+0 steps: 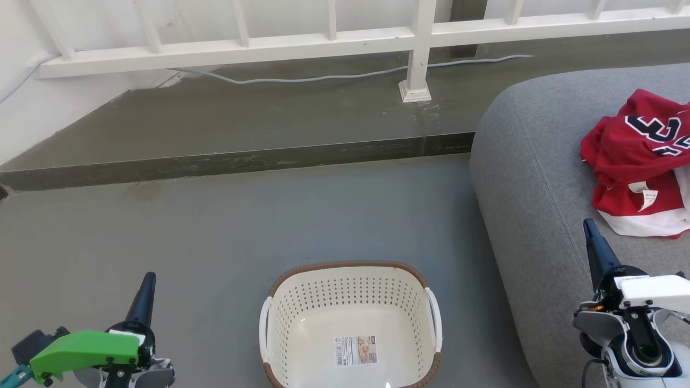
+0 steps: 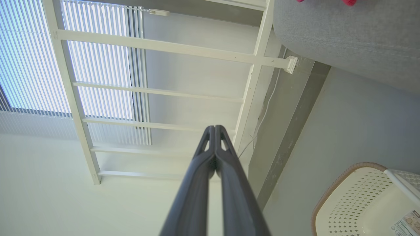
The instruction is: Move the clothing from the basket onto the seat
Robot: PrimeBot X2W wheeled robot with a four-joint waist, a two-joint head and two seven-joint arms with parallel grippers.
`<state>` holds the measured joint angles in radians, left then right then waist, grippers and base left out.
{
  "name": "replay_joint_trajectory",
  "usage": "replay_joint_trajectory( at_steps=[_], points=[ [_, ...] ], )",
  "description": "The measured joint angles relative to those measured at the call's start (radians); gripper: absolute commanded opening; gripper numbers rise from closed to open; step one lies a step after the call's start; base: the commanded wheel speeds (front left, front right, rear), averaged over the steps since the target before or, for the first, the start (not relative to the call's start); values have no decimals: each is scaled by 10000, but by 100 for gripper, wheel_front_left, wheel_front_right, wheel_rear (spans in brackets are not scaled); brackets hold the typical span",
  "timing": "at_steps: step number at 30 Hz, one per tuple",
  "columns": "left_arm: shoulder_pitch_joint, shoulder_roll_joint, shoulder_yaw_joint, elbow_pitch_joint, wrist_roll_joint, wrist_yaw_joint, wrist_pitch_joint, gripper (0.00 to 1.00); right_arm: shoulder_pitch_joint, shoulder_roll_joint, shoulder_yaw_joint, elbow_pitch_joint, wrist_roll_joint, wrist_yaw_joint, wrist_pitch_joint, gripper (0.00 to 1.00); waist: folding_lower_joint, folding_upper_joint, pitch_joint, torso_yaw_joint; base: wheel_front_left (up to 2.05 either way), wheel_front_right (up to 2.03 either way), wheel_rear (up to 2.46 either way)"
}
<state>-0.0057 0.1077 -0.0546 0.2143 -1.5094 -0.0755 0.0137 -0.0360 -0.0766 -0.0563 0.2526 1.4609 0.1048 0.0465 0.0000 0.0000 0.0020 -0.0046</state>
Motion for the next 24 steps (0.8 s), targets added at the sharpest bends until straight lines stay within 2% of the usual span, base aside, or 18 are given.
replay_joint_trajectory(
  at_steps=[13, 24],
  points=[
    [-266, -123, 506, 353, -1559, -313, 297, 0, -195, 138, -399, 209, 1599, 96, 334, 0, 0, 0, 13, 43, 0, 0, 0],
    [-352, -190, 522, 399, -1590, -389, 311, 0, -198, 142, -416, 251, 1687, 98, 349, 0, 0, 0, 11, 44, 0, 0, 0]
  ],
)
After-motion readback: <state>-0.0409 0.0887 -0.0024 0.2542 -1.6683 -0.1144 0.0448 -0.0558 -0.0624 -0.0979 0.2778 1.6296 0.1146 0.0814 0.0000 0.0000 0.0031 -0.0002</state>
